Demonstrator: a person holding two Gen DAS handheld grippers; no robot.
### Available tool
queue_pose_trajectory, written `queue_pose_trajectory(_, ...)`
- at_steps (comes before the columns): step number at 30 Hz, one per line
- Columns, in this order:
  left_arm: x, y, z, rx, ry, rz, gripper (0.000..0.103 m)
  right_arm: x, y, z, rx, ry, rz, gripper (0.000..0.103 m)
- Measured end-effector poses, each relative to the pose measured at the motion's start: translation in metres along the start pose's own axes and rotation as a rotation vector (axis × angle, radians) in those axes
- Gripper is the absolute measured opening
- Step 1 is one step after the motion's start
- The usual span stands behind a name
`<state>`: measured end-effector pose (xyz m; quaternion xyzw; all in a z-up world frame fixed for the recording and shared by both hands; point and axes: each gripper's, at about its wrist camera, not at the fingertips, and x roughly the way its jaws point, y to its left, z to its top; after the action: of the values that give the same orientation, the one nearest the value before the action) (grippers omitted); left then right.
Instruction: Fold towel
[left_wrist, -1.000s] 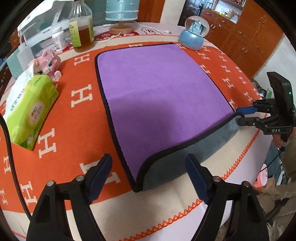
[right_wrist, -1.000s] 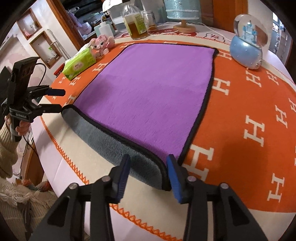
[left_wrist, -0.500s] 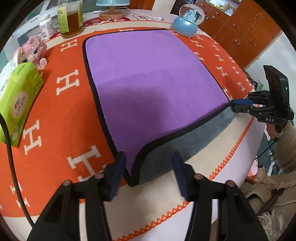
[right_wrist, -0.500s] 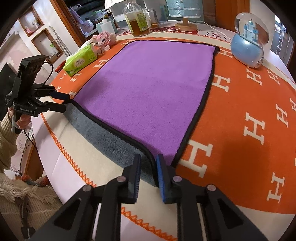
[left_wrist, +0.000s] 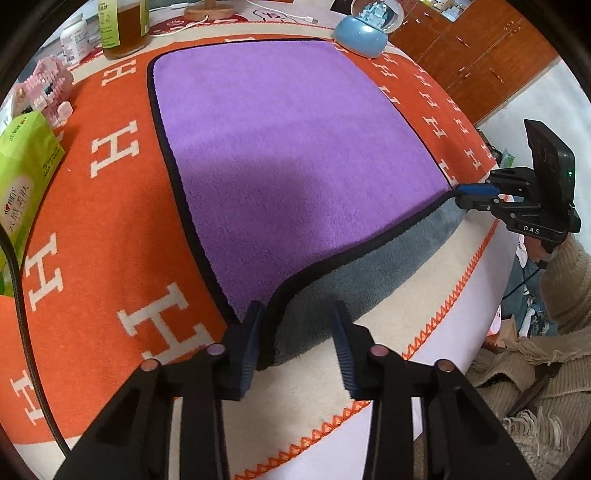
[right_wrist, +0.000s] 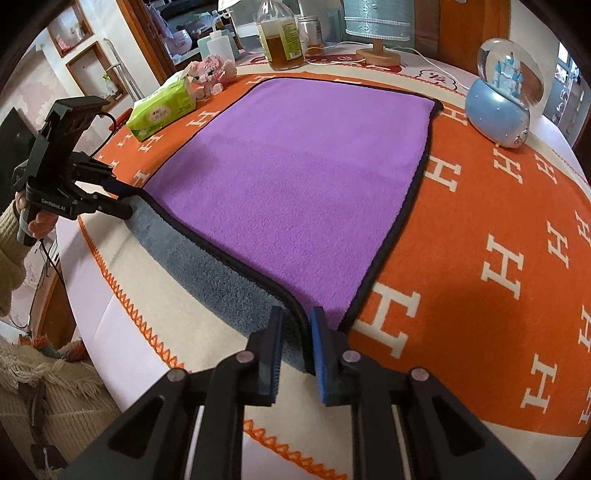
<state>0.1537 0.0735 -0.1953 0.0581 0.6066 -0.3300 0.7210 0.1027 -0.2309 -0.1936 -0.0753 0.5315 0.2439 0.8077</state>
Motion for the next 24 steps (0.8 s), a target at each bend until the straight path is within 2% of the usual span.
queue_pose_trajectory(9, 0.0, -0.001, -0.002, 0.001, -0.002, 0.048, 0.011, -0.002, 0.001, -0.002, -0.005, -0.009, -0.013, 0.007)
queue_pose_trajectory(17, -0.009, -0.004, -0.004, -0.01, -0.042, 0.134, 0.006, -0.01, 0.008, -0.003, -0.017, -0.041, -0.05, 0.005)
queue_pose_trajectory(24, -0.04, -0.011, 0.009, -0.038, -0.153, 0.21, 0.006, -0.027, 0.006, 0.012, 0.018, -0.123, -0.105, 0.005)
